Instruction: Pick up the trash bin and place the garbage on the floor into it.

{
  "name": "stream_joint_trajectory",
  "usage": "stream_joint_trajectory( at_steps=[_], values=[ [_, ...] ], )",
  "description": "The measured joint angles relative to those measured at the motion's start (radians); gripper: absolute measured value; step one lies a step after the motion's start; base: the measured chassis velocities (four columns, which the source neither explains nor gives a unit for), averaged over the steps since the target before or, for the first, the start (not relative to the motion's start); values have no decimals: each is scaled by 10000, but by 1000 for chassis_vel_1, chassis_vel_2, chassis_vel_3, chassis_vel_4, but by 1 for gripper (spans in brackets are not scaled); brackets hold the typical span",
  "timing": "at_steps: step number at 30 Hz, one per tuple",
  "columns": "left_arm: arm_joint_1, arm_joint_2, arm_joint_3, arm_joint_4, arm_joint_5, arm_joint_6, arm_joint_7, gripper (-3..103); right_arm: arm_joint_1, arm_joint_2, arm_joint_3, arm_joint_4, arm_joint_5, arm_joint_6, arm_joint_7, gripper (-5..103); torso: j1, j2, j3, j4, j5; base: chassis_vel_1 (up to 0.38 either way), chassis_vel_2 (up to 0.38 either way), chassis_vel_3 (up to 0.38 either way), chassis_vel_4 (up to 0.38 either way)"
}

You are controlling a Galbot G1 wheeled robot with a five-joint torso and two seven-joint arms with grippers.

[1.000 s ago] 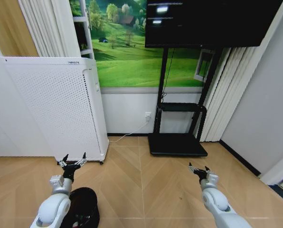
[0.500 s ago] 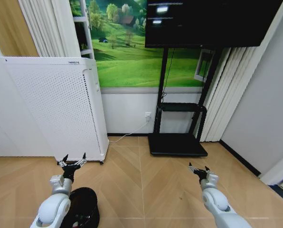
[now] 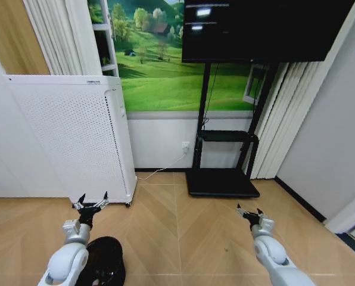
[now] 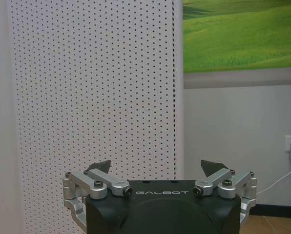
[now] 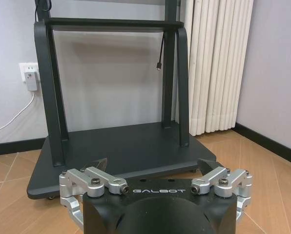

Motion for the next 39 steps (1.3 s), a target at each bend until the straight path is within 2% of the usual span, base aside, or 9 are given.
stream_joint_trajectory(
  at_steps=[39],
  values=[
    [2, -1, -4, -3, 2, -4, 1, 100, 0, 0, 0, 0, 0, 0, 0, 100, 479, 1588, 1107, 0, 0, 0, 0, 0, 0]
  ],
)
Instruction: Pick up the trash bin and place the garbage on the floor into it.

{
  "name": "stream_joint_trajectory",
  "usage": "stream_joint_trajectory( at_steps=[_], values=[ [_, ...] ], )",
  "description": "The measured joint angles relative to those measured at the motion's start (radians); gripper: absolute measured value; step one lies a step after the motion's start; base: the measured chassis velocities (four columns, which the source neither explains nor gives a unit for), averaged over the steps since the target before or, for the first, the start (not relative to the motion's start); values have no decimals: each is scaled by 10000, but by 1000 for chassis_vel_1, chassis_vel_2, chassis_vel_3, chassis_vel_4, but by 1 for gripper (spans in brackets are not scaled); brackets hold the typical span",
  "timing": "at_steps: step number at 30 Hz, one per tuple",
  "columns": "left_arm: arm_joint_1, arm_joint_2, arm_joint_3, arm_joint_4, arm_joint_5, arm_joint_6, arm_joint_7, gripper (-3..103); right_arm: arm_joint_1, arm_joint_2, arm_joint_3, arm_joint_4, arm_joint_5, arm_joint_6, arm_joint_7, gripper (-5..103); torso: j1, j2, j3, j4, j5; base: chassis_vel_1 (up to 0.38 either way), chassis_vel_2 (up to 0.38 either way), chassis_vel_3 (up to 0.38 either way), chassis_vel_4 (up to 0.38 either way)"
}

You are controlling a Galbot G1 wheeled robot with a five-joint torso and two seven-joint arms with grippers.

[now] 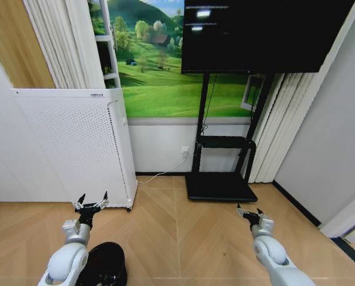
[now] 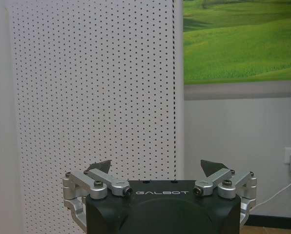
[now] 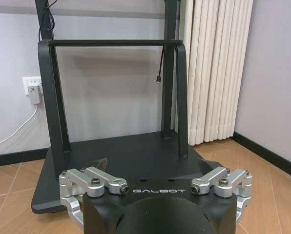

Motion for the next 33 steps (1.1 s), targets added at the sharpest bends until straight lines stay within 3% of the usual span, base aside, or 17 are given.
stream_joint_trajectory(
  at_steps=[33],
  values=[
    [0, 0, 0, 0, 0, 0, 0, 100, 0, 0, 0, 0, 0, 0, 0, 100, 509, 1402, 894, 0, 0, 0, 0, 0, 0]
  ],
)
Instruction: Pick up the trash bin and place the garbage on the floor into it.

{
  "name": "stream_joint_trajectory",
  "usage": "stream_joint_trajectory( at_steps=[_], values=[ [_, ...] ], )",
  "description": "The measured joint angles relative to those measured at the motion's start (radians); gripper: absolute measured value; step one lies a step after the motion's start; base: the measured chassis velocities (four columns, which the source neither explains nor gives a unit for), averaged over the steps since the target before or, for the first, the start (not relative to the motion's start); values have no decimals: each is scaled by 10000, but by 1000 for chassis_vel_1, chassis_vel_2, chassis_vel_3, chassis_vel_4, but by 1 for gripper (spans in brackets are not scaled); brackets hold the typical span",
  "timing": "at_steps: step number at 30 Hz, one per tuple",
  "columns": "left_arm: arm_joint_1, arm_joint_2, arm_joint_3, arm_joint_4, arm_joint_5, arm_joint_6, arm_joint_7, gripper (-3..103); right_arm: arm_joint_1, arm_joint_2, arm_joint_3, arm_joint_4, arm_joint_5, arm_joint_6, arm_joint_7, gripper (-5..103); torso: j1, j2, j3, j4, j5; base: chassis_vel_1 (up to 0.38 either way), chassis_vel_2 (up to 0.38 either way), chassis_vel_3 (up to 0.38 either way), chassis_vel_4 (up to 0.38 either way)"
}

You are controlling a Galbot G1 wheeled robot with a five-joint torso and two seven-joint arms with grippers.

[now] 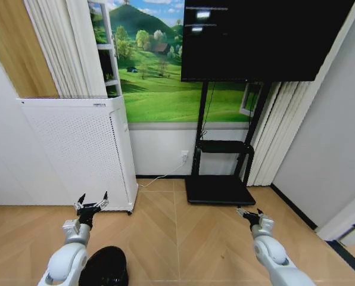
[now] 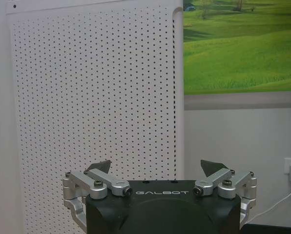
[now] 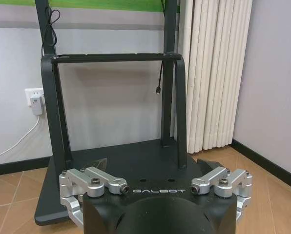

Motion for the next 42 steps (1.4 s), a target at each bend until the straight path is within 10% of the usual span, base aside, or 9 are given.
stream_joint_trajectory(
  at_steps=[42],
  values=[
    [0, 0, 0, 0, 0, 0, 0, 100, 0, 0, 0, 0, 0, 0, 0, 100, 470, 1200, 728, 0, 0, 0, 0, 0, 0]
  ],
)
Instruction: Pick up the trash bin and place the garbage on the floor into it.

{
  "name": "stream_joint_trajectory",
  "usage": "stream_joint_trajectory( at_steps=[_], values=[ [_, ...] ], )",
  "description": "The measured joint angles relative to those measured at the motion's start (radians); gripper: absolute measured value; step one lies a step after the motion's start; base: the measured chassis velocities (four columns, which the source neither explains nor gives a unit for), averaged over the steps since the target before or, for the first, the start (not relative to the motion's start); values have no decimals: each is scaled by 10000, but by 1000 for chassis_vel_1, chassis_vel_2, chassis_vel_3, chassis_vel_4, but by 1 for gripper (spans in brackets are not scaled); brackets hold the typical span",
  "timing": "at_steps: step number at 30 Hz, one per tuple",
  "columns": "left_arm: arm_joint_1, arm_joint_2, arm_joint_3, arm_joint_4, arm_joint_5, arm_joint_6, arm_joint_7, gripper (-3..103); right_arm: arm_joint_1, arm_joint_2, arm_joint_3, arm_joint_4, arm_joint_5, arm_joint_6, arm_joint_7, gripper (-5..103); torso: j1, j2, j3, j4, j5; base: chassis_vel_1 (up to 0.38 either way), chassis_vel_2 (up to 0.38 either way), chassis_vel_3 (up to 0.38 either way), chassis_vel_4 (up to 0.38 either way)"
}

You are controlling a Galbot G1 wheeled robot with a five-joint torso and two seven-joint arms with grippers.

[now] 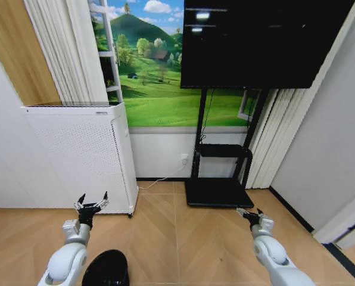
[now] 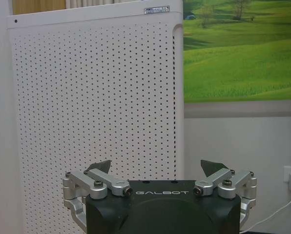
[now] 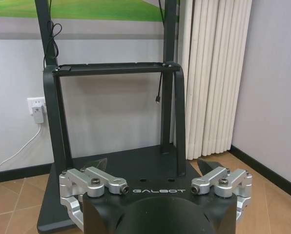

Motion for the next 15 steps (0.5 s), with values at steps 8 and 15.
stream_joint_trajectory(
  at_steps=[8, 15],
  values=[
    [0, 0, 0, 1, 0, 0, 0, 100, 0, 0, 0, 0, 0, 0, 0, 100, 120, 296, 177, 0, 0, 0, 0, 0, 0],
    [0, 0, 0, 0, 0, 0, 0, 100, 0, 0, 0, 0, 0, 0, 0, 100, 142, 347, 211, 0, 0, 0, 0, 0, 0]
  ],
)
